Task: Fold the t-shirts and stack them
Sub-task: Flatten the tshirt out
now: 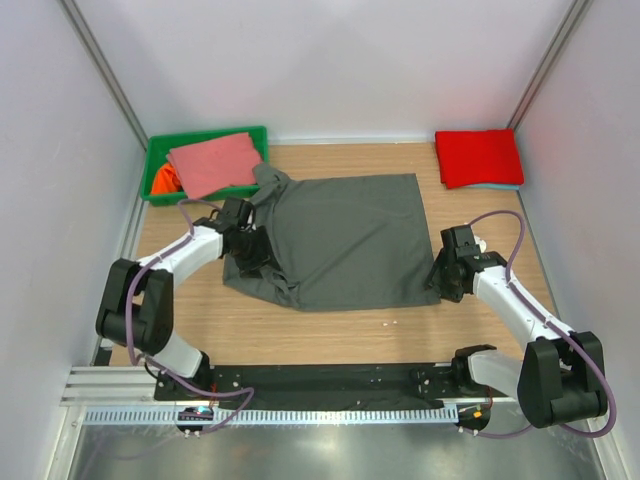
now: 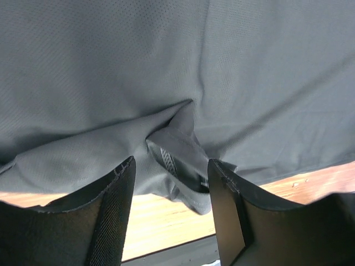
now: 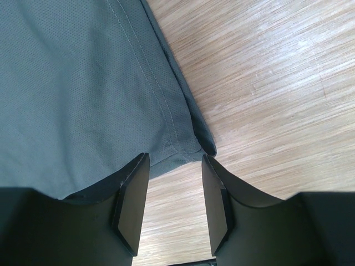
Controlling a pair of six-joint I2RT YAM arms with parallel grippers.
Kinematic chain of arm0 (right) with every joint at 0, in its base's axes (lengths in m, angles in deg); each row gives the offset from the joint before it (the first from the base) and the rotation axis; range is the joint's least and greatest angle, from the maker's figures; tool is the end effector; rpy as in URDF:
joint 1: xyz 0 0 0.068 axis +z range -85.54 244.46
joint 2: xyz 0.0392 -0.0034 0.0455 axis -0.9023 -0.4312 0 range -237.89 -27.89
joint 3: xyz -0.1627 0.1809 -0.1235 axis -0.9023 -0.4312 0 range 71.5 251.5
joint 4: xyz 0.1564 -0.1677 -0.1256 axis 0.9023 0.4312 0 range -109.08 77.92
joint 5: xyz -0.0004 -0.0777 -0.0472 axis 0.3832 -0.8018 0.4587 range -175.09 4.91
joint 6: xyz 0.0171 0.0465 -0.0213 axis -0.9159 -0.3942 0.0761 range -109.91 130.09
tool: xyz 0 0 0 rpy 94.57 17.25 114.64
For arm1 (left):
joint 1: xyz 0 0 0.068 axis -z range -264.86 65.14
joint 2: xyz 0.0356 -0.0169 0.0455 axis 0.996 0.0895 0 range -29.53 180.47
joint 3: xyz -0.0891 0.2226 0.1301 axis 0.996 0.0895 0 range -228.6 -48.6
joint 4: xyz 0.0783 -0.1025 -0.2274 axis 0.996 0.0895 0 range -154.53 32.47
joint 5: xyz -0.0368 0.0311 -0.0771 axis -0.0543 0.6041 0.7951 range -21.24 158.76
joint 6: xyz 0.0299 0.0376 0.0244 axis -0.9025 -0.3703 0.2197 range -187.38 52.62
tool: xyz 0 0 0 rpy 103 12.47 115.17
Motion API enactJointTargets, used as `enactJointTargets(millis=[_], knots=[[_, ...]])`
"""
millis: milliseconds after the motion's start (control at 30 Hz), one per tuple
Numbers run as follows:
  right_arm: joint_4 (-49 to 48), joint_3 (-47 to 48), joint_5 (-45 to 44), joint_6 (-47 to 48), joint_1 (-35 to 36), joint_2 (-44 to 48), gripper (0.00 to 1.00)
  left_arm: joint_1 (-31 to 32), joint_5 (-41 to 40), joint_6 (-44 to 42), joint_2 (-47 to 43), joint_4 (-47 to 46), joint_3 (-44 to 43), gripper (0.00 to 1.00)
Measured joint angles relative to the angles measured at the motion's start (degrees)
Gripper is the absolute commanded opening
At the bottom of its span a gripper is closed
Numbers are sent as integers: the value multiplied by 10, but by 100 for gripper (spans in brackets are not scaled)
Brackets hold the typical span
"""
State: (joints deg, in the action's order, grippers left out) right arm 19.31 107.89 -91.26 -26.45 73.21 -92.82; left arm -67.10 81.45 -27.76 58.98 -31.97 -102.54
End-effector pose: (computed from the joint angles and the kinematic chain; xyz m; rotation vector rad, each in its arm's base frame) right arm 0.1931 0.0259 0.1876 0.6841 2.6413 0.0785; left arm 0.2749 -0.0962 0.1876 -0.4764 2.8059 -0.5537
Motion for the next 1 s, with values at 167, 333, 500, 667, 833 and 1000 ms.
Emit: enactJointTargets(millis=[167,333,500,667,833,1000], knots=[[-2,1,2,2,0,0,48,0,19,10,40,-26,1,33],[-5,1,4,5,0,-1,48,0,32,24,49,-41,2,0],[-4,3,9,10,0,-1,45,7,-8,24,-20,-5,21,0],[-3,8,15,24,0,-5,45,53,-43,72,-201,63,78,3],[5,17,18,39,0,-9,45,116,-49,178,-368,138,181,29],[5,20,26,45,0,-19,44,123,-68,258,-471,226,215,58]])
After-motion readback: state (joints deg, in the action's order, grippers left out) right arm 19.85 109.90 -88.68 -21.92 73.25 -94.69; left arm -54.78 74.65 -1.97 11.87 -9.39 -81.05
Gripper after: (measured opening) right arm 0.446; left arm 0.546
